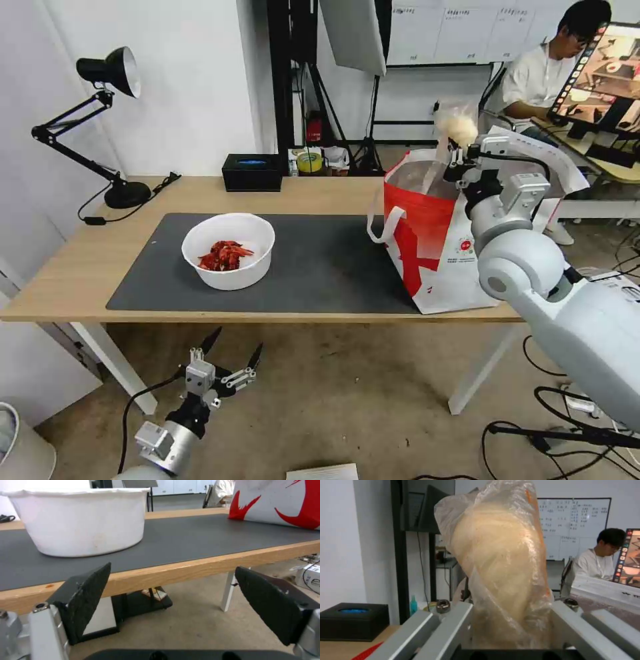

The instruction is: Pick up the trash from the table and place it into the takeout bag.

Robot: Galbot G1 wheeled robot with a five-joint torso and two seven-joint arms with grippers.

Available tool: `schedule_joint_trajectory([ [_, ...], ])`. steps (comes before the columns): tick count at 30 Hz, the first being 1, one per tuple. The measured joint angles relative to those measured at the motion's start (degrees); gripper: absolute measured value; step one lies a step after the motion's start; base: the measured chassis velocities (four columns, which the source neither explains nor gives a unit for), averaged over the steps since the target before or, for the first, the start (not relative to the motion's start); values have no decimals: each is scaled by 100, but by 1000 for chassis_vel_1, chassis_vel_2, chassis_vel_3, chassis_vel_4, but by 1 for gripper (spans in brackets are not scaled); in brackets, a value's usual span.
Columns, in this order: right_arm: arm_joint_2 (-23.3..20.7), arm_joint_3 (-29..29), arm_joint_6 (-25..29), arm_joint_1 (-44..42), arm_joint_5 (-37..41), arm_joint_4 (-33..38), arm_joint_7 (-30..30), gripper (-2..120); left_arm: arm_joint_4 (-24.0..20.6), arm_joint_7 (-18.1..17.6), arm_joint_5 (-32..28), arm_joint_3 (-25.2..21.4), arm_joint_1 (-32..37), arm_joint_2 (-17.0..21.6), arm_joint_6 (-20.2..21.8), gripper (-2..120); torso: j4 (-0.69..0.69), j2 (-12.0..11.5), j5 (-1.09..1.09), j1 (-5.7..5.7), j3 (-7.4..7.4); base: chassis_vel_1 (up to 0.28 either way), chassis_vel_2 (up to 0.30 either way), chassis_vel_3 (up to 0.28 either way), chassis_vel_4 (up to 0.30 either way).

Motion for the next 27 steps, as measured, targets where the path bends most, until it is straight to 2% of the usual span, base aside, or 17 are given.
schedule_joint_trajectory([
  [5,5,19,-16,-3,0,-19,136,32,14,1,-6,6,-20,1,-2,100,0,0,0,0,0,0,0,0,0],
  [6,5,19,-16,-3,0,-19,136,32,14,1,-6,6,-20,1,-2,100,0,0,0,0,0,0,0,0,0],
  [9,-12,19,-56,25,-10,-19,184,47,17,1,-9,14,-34,3,-2,100,0,0,0,1,0,0,0,0,0],
  [10,-12,19,-56,25,-10,-19,184,47,17,1,-9,14,-34,3,-2,100,0,0,0,1,0,0,0,0,0],
  [13,-21,17,-86,49,-28,-22,221,61,28,1,-12,16,-46,4,-2,100,0,0,0,1,0,0,0,0,0],
  [14,-21,17,-86,49,-28,-22,221,61,28,1,-12,16,-46,4,-2,100,0,0,0,1,0,0,0,0,0],
  [17,-27,9,-124,40,-39,-13,244,76,36,2,-18,22,-72,3,-2,100,0,0,0,1,0,0,0,0,0],
  [18,-27,9,-124,40,-39,-13,244,76,36,2,-18,22,-72,3,-2,100,0,0,0,1,0,0,0,0,0],
  [20,-29,6,-177,27,-53,-5,268,88,36,1,-23,32,-95,4,-2,100,0,0,0,0,0,0,0,0,0],
  [22,-31,5,-190,21,-54,-5,272,91,35,2,-24,34,-101,4,-2,100,0,0,0,1,0,0,0,0,0],
  [23,-38,4,-200,14,-54,-4,273,97,36,1,-25,35,-105,4,-1,100,0,0,0,1,0,0,0,0,0],
  [27,-56,-2,-207,13,-48,10,264,100,36,1,-27,35,-104,10,1,100,-1,0,0,1,0,0,0,0,0],
])
